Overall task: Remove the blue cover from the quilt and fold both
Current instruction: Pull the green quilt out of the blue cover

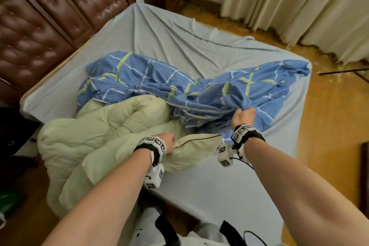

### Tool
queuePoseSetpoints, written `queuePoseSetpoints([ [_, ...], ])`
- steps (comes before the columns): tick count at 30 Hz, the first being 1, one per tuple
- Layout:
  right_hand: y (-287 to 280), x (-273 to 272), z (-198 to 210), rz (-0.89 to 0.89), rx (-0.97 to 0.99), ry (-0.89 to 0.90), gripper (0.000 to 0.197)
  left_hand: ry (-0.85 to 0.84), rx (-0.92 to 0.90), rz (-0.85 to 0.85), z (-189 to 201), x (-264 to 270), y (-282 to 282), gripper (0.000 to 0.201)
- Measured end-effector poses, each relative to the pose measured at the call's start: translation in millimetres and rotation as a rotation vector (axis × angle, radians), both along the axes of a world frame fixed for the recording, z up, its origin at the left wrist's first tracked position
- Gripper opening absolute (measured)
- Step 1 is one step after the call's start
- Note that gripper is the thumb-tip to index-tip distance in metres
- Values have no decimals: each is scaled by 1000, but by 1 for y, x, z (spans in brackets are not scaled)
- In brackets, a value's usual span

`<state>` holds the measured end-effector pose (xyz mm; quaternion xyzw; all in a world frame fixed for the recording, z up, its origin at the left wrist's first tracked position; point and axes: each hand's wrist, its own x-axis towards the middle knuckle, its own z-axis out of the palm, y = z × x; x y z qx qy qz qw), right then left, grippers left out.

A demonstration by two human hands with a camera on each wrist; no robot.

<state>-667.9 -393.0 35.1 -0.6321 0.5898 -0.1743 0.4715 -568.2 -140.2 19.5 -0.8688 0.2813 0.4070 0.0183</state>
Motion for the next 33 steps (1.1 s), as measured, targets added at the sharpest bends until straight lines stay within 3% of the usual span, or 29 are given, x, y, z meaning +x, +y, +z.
queuePoseSetpoints([
  [2,-8,-34,-1,13,14,26,33,32,-53,24,-1,-25,-13,90],
  [4,-12,-58,3,37,41,52,35,2,-83,-27,-1,-44,-28,102],
  [10,-23,-107,-13,40,19,39,35,46,-151,-54,-45,-96,-71,74],
  [13,-30,-133,-43,53,68,23,48,59,-131,-36,-56,-123,-81,65],
  [15,-35,-155,-63,102,91,29,52,22,-138,-30,-53,-138,-84,59],
  [17,-23,-165,-27,133,110,-6,40,-33,-146,-3,-42,-144,-86,54],
  [21,-31,-186,-8,256,139,-63,17,-144,-158,106,-8,-156,-92,51],
  [31,-101,-253,-29,671,54,23,55,-261,-202,347,10,-282,-125,42],
  [33,-103,-256,-18,698,1,46,50,-270,-229,382,17,-291,-127,44],
])
